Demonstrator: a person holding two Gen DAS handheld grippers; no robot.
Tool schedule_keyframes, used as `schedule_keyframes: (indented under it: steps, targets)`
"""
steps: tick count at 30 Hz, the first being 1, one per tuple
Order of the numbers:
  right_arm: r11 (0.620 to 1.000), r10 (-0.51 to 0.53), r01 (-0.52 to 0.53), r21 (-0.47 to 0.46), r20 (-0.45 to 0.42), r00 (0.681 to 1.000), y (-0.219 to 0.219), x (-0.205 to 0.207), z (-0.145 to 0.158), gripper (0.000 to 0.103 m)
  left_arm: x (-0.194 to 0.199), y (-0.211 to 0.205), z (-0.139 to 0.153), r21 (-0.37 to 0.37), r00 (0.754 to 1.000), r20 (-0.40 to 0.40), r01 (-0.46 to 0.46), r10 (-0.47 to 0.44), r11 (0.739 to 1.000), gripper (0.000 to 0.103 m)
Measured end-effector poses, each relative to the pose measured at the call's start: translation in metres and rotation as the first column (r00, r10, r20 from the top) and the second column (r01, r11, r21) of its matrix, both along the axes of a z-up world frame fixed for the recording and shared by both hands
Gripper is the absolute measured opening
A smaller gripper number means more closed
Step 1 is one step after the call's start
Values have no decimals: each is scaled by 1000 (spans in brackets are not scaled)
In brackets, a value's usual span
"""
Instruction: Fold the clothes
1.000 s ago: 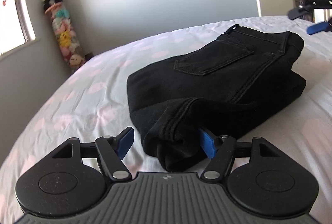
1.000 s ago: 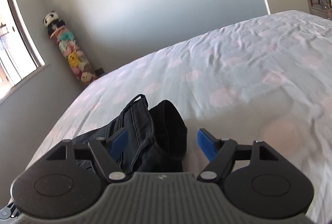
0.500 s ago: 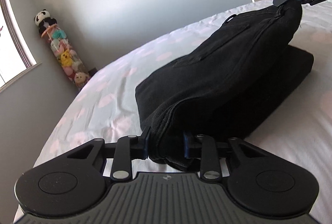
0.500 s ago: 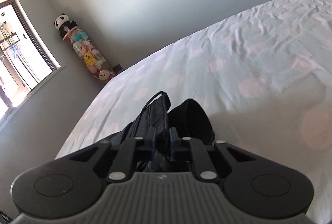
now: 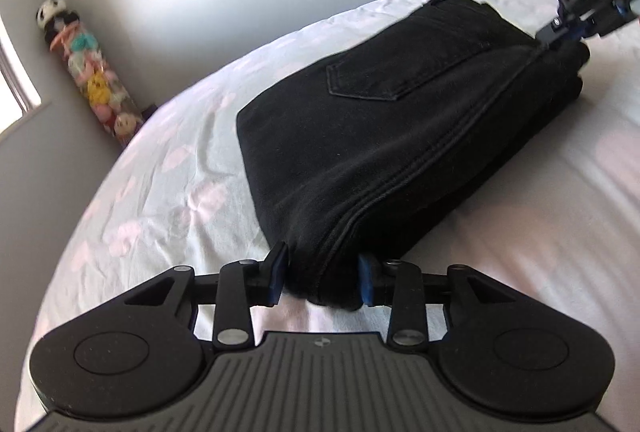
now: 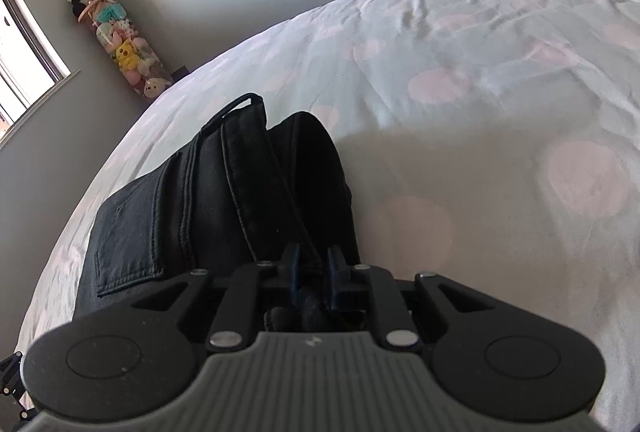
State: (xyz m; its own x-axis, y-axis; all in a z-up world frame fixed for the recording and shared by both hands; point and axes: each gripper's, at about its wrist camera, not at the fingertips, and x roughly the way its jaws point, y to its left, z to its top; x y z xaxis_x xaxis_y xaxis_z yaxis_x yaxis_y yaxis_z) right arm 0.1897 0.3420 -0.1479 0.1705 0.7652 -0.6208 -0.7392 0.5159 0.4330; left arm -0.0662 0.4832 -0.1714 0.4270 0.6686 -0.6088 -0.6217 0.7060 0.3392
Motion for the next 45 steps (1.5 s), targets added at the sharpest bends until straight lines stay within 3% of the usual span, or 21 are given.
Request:
schedule_keyframes:
  steps: [2,3,4,8,13,17,22,28,30,31,32,36,38,45]
  targets:
    - [1000,29,-29,5,-3,1000,-4,6,12,32,-14,6,19,-61,997,79,-22,27,998,58]
    - [999,47,-47,14,-13,999,-6,11,18,46,-21,10,28,-92,991,129,-25,37,995,59]
    - [998,64,-63,24,-28,998,-8,16,24,51,-28,15,38,-119,984,174,-23,44,993,65]
    - [997,73,-73,2,-76,994,-2,46,35,55,-45,61,55,-271,956,283,-3,83,963,75]
    - [995,102,-103,6,-233,967,16,82,4,62,-51,136,31,-469,912,371,20,176,883,76]
    - [990,131,-138,-2,-300,945,28,93,-22,62,-46,176,-1,-609,903,363,43,229,792,77]
    - [982,188,-175,69,-377,907,34,101,-41,62,-38,188,-26,-658,906,360,78,222,749,77]
    - [974,223,-175,144,-471,854,34,112,-63,66,-34,199,-45,-726,861,436,165,262,668,77]
    - [967,250,-186,175,-489,835,37,109,-65,64,-30,200,-49,-747,848,453,191,276,637,69]
    - [963,263,-192,191,-498,826,39,107,-66,56,-28,202,-51,-757,841,457,198,288,623,61]
    - [960,271,-194,201,-503,821,40,106,-67,56,-27,203,-52,-764,837,458,197,300,615,58]
    - [960,266,-189,206,-465,845,40,97,-61,48,-28,201,-48,-762,822,474,203,316,615,37]
    - [959,267,-192,209,-441,857,39,93,-56,46,-27,199,-43,-753,821,477,197,315,627,26]
    - [960,257,-182,214,-401,879,36,77,-25,42,-28,195,-19,-717,821,489,185,296,672,18]
